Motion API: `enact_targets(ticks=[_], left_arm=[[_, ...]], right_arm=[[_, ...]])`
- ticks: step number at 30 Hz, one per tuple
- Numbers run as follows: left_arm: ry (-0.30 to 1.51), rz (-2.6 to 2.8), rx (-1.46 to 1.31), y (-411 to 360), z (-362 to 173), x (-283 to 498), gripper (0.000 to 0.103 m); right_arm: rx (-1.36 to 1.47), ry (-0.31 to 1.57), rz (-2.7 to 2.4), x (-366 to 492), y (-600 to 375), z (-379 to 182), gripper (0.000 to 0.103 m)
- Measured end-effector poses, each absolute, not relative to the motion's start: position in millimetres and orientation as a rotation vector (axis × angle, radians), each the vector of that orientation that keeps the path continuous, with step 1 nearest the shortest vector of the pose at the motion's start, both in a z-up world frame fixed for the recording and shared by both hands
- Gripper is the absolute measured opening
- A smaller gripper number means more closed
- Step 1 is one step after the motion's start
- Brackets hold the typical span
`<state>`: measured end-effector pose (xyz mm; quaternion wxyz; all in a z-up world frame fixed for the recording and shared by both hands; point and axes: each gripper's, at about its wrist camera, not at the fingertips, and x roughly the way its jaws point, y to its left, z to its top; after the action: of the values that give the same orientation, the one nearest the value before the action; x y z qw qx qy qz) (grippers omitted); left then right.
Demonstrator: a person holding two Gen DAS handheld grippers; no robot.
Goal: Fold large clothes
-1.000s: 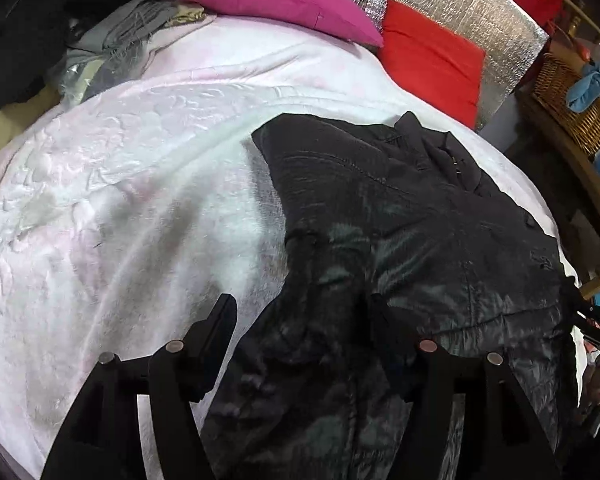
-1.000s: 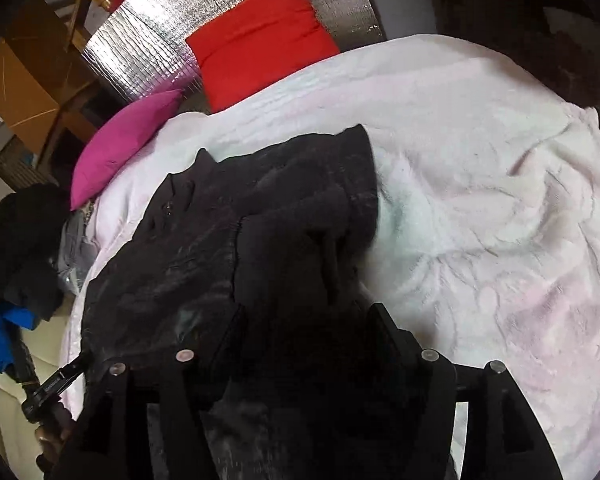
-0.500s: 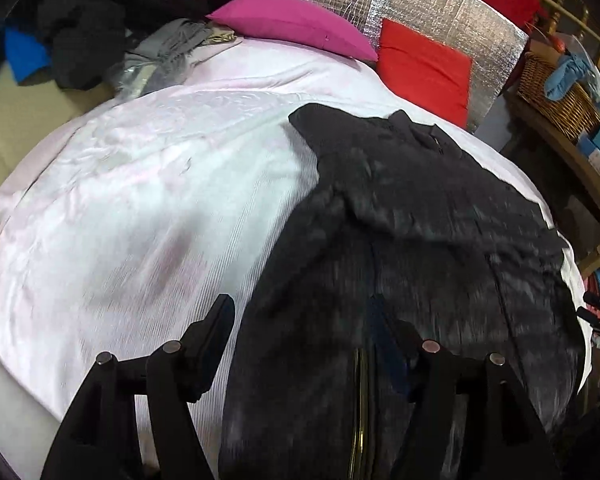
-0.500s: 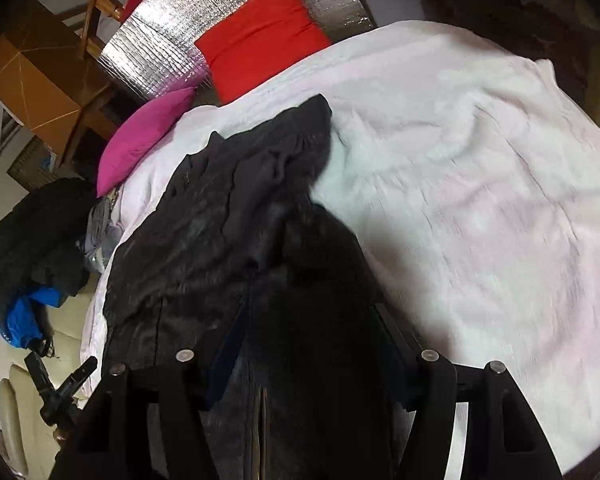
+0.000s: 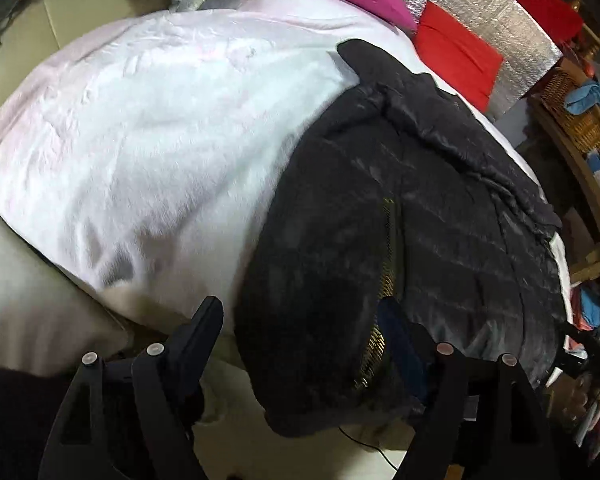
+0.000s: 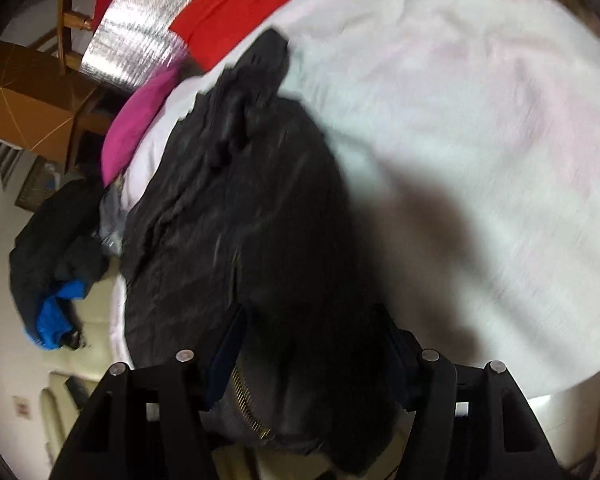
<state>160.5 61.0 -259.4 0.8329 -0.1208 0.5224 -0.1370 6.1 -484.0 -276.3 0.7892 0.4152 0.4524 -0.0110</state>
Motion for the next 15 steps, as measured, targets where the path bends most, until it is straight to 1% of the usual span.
enact_targets(ticks=[1,2,3,4,5,7,8,9,11,15], left_arm=[[1.105,-0.316,-0.253,58.7,-259.8,155.7,0.071],[1.107,-0.333,-0.241,56.0,-260.6,152.4,0.052],[1.117,-0.344,-0.223,53.0,-262.9,148.9,0.036],[1.129,-0.344,-0.212,51.5,-265.9,145.6,0.034],[1.135,-0.34,-0.214,51.8,-268.2,143.9,0.034],[1.153,-0.329,-0.233,55.4,-272.8,140.1,0.034],[1.155,-0.317,-0.239,57.3,-274.0,138.7,0.04],[1.162,-0.298,-0.243,59.4,-275.8,137.1,0.055],[1.177,-0.257,-0.252,65.0,-280.3,133.8,0.074],[1.232,-0.275,-0.327,68.0,-291.2,130.9,0.077]], right_arm=[[0.893,0.975,-0.001,4.6,-478.3,-276.3,0.067],[0.878,0.973,0.01,3.2,-473.2,-275.0,0.067],[0.854,0.97,0.018,1.7,-468.0,-272.6,0.067],[0.837,0.969,0.024,0.1,-464.3,-271.0,0.067],[0.829,0.973,0.022,-1.4,-462.9,-271.3,0.067],[0.831,1.002,-0.009,-2.1,-463.3,-275.4,0.067],[0.837,1.025,-0.024,-3.4,-463.9,-280.0,0.067],[0.849,1.042,-0.029,-5.0,-463.9,-284.2,0.067],[0.838,1.052,-0.033,-8.2,-461.5,-285.6,0.067],[0.795,1.081,-0.038,-12.8,-455.4,-288.1,0.067]])
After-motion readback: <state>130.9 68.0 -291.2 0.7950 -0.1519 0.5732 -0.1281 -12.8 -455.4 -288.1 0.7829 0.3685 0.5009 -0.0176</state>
